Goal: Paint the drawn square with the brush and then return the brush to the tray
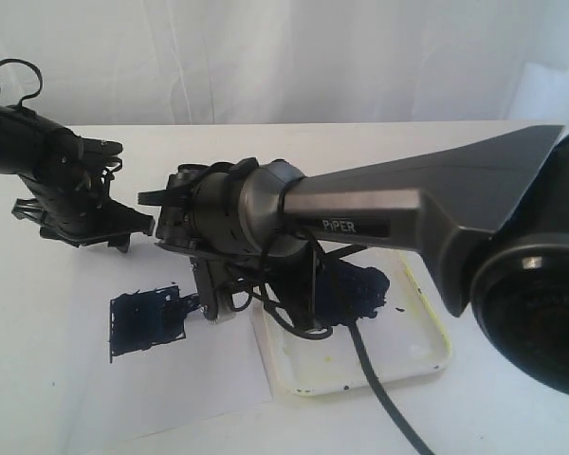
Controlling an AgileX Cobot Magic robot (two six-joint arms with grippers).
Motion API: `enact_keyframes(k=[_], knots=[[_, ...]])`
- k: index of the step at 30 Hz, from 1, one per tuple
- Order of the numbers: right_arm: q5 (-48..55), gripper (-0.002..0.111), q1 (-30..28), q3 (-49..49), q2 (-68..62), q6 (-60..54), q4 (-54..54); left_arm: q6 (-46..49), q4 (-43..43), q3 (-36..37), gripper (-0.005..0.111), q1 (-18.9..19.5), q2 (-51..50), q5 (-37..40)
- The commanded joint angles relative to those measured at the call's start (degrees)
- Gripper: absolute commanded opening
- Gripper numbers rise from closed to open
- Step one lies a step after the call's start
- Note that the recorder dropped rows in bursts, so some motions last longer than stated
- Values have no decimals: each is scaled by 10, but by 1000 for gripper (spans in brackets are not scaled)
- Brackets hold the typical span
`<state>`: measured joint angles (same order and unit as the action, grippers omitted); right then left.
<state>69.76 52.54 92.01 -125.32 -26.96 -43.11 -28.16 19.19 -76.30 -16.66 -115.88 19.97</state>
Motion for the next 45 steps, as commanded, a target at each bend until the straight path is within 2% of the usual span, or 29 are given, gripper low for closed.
enact_keyframes(k=[1, 8, 16, 32, 36, 45], knots=[[2, 0, -6, -3, 5, 6, -6, 1, 11, 6, 68, 0, -8, 26], [1, 0, -6, -3, -10, 17, -18, 1, 11, 6, 68, 0, -8, 25], [-37, 0, -6, -2, -25, 93, -81, 0, 11, 6, 68, 0, -8, 24], [-24, 0, -3, -2, -36, 86, -71, -1, 10, 6, 68, 0, -8, 21], [-15, 0, 5, -2, -28, 47, -43, -1, 10, 6, 68, 0, -8, 21], [-12, 0, 28, -2, -20, 34, -34, -1, 10, 6, 68, 0, -8, 20]])
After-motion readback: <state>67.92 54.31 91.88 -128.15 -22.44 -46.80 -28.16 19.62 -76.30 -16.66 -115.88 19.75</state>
